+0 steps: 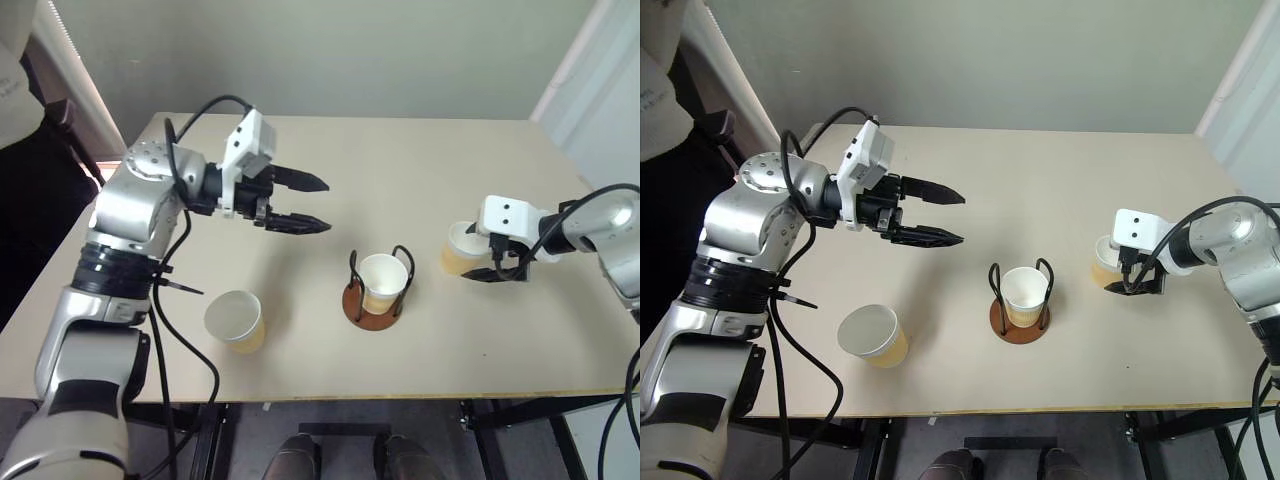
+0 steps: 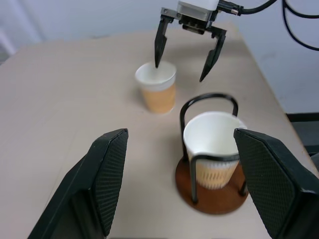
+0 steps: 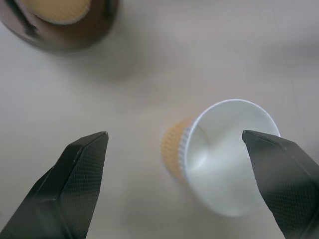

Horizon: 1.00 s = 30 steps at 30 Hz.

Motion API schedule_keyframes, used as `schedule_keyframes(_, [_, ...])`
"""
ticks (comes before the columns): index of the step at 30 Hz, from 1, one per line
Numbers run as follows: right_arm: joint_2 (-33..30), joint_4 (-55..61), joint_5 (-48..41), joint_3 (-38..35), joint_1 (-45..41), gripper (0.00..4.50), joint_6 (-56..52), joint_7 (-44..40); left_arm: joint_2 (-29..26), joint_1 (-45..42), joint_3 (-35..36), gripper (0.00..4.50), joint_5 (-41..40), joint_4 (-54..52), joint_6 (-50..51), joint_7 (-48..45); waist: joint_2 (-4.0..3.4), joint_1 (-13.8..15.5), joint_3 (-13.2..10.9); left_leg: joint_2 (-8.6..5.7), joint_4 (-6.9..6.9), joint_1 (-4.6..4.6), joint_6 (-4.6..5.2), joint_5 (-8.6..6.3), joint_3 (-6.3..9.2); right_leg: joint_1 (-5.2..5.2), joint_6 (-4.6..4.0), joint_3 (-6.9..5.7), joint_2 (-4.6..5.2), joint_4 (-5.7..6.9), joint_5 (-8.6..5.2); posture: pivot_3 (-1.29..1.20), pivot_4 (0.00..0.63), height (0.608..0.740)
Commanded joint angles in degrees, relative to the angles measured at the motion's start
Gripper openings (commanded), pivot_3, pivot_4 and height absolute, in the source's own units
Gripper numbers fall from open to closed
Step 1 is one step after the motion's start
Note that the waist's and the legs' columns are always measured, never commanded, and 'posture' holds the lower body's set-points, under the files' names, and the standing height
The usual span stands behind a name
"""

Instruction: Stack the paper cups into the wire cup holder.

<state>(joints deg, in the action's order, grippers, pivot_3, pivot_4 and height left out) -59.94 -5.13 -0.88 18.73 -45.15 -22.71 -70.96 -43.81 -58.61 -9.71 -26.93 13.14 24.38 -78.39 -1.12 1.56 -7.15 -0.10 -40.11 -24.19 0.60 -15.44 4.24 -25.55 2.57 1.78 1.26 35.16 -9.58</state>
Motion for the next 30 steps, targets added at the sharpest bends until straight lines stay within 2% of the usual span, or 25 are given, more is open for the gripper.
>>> schedule_keyframes(1, [1.1, -4.8, 4.5, 1.2, -2.4, 4.50, 3.7, -0.5, -1.2, 0.5, 2.2, 3.62, 0.7, -3.4, 0.8, 0.1, 0.00, 0.0, 0.0, 0.00, 0.02, 0.02, 0.00, 0.00, 0.00, 0.01, 0.00, 0.00, 0.00, -0.01, 0.00, 0.00, 0.150, 0.740])
schedule_keyframes(2, [1.7, -6.8, 5.8, 1.8, -2.9, 4.12, 5.0, -0.3, -1.4, 0.7, 2.2, 3.65, 0.9, -3.7, 0.9, -0.2, 0.00, -0.1, 0.0, 0.00, 0.04, 0.04, 0.00, 0.00, 0.00, 0.01, -0.01, 0.00, 0.00, 0.00, 0.00, 0.00, 0.150, 0.740])
schedule_keyframes(4, [2.7, -9.5, 7.3, 2.2, -3.8, 3.65, 6.7, -0.7, -1.8, 0.9, 1.9, 3.65, 1.5, -4.3, 0.6, -1.4, 0.00, -0.1, 0.0, 0.00, 0.07, 0.05, 0.00, 0.00, 0.00, 0.00, -0.02, 0.00, 0.00, 0.00, 0.00, 0.00, 0.150, 0.740])
schedule_keyframes(9, [4.6, -11.9, 8.3, 1.6, -5.2, 1.88, 8.0, -3.0, -3.9, 0.2, 0.9, 3.65, 3.2, -3.1, -1.2, -7.6, -0.01, -0.3, 0.0, 0.02, 0.14, 0.06, -0.01, 0.00, 0.00, -0.04, -0.07, 0.01, -0.01, 0.01, -0.02, 0.00, 0.150, 0.740])
schedule_keyframes(14, [4.4, -3.2, 4.5, -1.4, -4.3, 0.17, 3.9, -6.6, -5.0, -2.2, 0.8, 3.65, 5.7, 0.8, -4.5, -12.1, -0.01, -0.3, 0.0, 0.01, 0.17, 0.04, -0.01, 0.00, 0.01, -0.04, -0.10, 0.01, 0.00, -0.03, -0.04, 0.00, 0.150, 0.740])
schedule_keyframes(15, [3.7, -0.5, 3.4, -2.2, -4.1, 0.05, 2.3, -7.8, -5.1, -2.5, 0.8, 3.65, 6.1, 1.4, -4.8, -12.6, -0.02, -0.3, 0.0, 0.01, 0.17, 0.03, -0.01, 0.00, 0.01, -0.04, -0.11, 0.01, 0.00, -0.04, -0.04, 0.00, 0.150, 0.740])
schedule_keyframes(23, [-1.8, 14.2, -3.9, -6.3, -10.5, 0.05, -8.1, -15.8, -4.5, -3.7, 1.0, 3.65, 7.2, 4.3, -6.4, -14.0, -0.03, -0.4, 0.0, 0.01, 0.20, -0.03, 0.00, -0.02, 0.01, -0.06, -0.19, 0.01, 0.00, -0.14, -0.09, 0.00, 0.150, 0.740])
schedule_keyframes(27, [0.7, 22.5, -7.7, -4.2, -18.5, 0.05, -12.7, -18.7, -3.5, -3.1, 0.0, 3.65, 6.1, 2.7, -6.4, -14.1, -0.07, -0.7, 0.0, 0.01, 0.34, -0.04, -0.02, 0.00, 0.02, -0.18, -0.26, 0.02, 0.00, -0.07, -0.13, 0.00, 0.150, 0.740])
schedule_keyframes(30, [2.8, 26.4, -9.0, -2.4, -19.8, 0.05, -15.0, -18.6, -3.0, -3.6, -0.7, 3.65, 6.1, 3.0, -6.8, -14.1, -0.06, -0.7, 0.0, 0.06, 0.39, -0.01, -0.04, 0.01, 0.09, -0.17, -0.38, -0.06, -0.03, -0.07, -0.20, 0.00, 0.150, 0.740])
